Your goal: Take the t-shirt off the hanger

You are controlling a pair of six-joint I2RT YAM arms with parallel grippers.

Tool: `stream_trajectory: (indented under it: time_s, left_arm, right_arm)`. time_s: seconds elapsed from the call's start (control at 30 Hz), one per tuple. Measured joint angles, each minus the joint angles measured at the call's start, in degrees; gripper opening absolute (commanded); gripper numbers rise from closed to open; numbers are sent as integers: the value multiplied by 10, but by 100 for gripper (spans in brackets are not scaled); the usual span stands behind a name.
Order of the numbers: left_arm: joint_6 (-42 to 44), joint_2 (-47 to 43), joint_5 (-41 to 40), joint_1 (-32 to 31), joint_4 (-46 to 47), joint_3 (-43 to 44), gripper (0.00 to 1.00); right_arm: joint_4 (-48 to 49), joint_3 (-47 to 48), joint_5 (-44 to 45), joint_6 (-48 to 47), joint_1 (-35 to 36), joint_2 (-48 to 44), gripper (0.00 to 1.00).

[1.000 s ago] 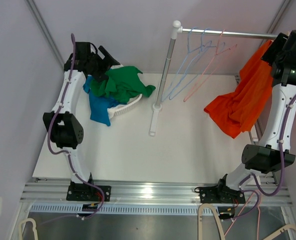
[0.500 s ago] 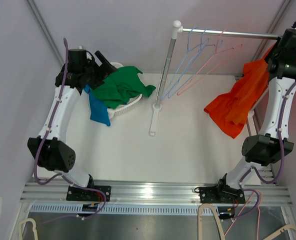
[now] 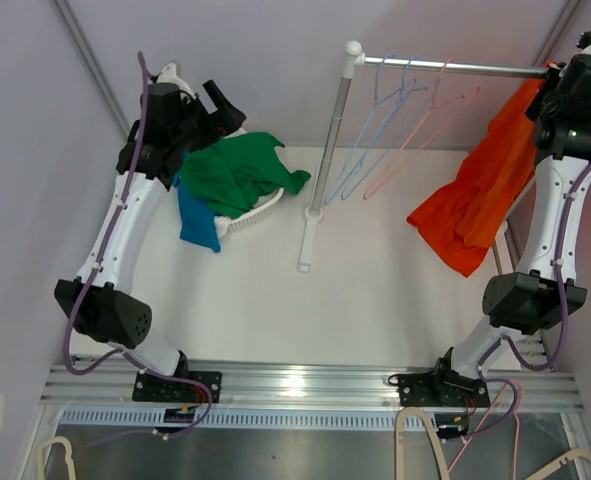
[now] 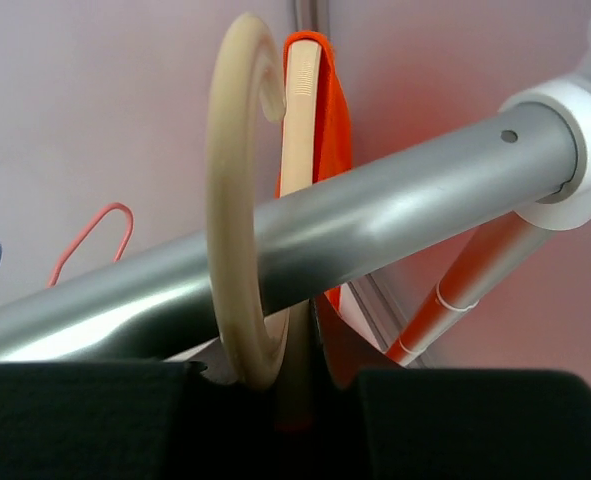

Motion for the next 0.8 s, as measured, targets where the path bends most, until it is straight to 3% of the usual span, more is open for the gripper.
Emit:
stream_trajectory:
  time_s: [0.07, 0.27, 0.47, 0.63, 0.8]
  left_arm:
    - [33, -17, -9, -30, 22, -13, 94]
    - [144, -110, -30, -143, 106, -79, 94]
    - [222, -176, -37, -183, 163, -92, 97]
    - [295, -221, 13, -254, 202, -143, 100]
    - [347, -208, 75, -323, 192, -133, 100]
  right_arm:
    - [6, -2, -9, -6, 2, -7, 0]
    - [8, -3, -31, -16, 7, -38, 0]
    - [6, -37, -69, -8, 8, -86, 0]
    - [12, -108, -105, 3, 12, -148, 0]
    - [-6, -140, -127, 12, 12, -195, 0]
